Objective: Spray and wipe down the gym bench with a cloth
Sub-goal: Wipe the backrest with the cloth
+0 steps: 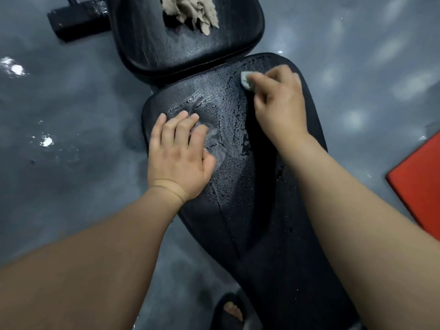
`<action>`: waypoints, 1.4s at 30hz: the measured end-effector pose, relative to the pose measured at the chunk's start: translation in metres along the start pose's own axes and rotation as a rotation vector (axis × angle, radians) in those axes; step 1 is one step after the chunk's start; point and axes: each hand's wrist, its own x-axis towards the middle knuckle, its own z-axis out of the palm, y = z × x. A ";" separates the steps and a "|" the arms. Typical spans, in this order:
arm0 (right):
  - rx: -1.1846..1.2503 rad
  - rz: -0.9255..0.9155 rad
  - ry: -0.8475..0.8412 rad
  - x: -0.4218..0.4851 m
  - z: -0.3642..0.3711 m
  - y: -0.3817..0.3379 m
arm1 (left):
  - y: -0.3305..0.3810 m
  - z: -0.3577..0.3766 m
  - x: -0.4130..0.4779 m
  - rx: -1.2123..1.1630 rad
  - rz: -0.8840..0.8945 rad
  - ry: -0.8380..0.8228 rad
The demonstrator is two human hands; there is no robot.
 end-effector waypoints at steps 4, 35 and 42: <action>0.013 0.093 0.095 0.029 0.006 0.005 | -0.001 0.002 0.000 -0.020 -0.001 0.040; 0.047 -0.426 -0.211 -0.048 -0.007 -0.026 | -0.001 0.000 -0.008 -0.085 -0.051 0.136; 0.076 -0.316 -0.178 -0.032 0.011 -0.058 | -0.001 -0.001 -0.029 -0.183 -0.316 0.127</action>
